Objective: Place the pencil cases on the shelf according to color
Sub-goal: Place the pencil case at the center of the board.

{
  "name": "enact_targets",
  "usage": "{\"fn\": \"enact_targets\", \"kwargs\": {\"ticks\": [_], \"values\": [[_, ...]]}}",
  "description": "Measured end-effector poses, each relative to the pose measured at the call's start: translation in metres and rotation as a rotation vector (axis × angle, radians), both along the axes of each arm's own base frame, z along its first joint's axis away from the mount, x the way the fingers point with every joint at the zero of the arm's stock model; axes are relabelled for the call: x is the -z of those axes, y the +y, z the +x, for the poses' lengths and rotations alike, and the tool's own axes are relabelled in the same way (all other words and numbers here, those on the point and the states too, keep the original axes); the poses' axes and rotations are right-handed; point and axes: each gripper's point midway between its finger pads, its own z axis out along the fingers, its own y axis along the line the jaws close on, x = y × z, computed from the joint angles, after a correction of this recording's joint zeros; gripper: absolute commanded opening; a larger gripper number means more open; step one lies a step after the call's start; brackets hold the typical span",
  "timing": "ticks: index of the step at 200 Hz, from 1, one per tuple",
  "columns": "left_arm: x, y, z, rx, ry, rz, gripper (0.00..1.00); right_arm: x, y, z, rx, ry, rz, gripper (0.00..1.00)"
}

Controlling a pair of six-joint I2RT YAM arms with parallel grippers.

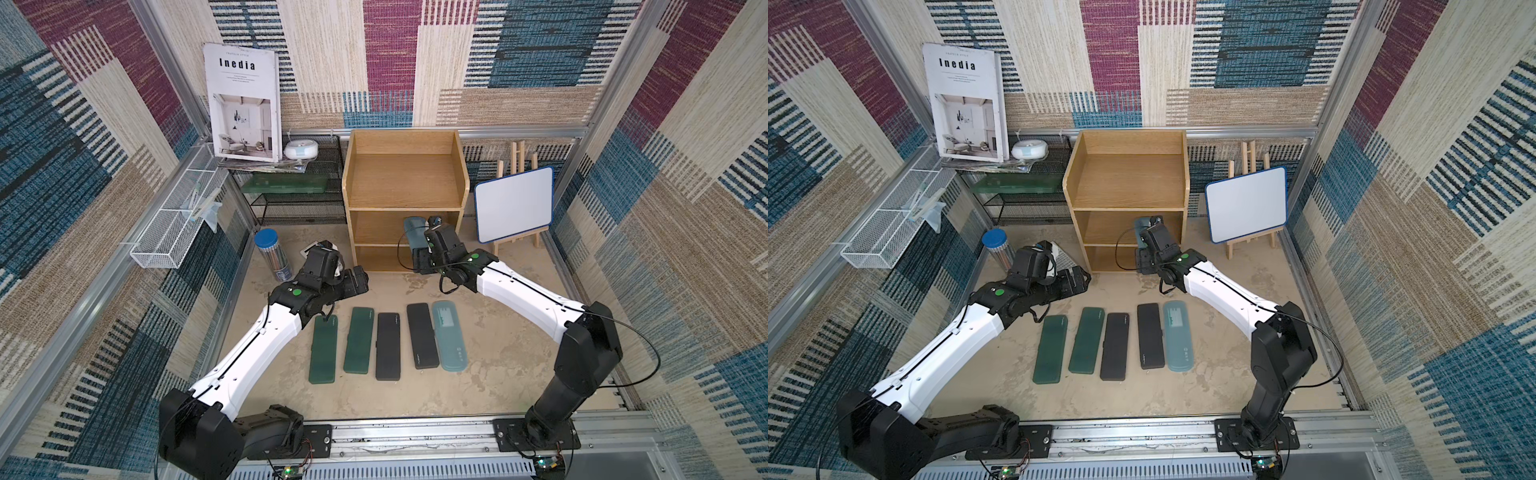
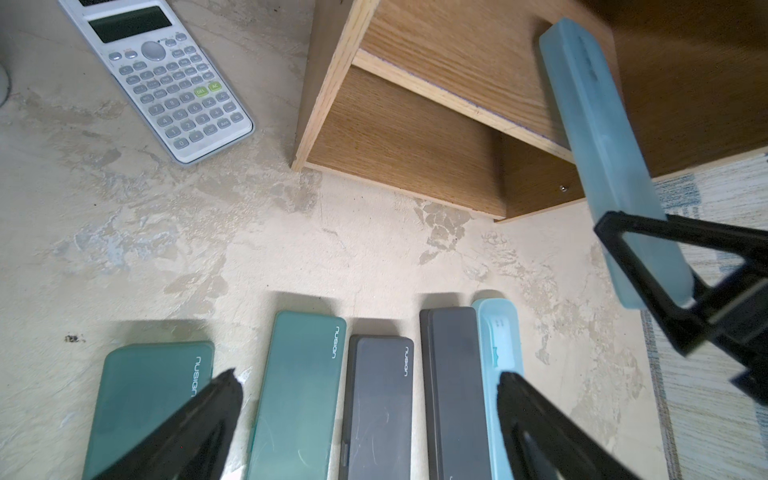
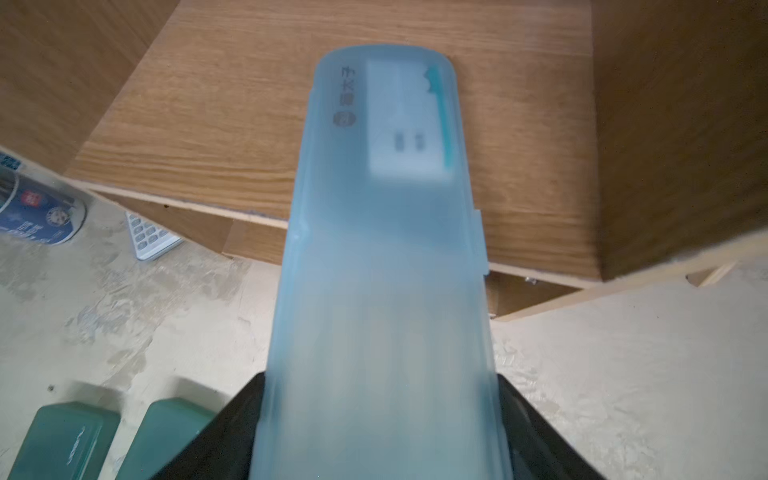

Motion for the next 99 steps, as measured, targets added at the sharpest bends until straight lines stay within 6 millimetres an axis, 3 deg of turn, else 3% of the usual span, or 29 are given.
{"fn": "enact_targets", "kwargs": {"ticks": [40,99], "values": [[-0.002,0.001,-0.001,0.001,-0.005,0.001,1.00,0.001,0.005,0.009,0.007,-0.004,-0.015,0.61],[-0.007,0.008,-0.008,-0.007,-0.029,0.017,1.00,-0.014,-0.018,-0.033,-0.004,0.004,-0.011,0.62]]}}
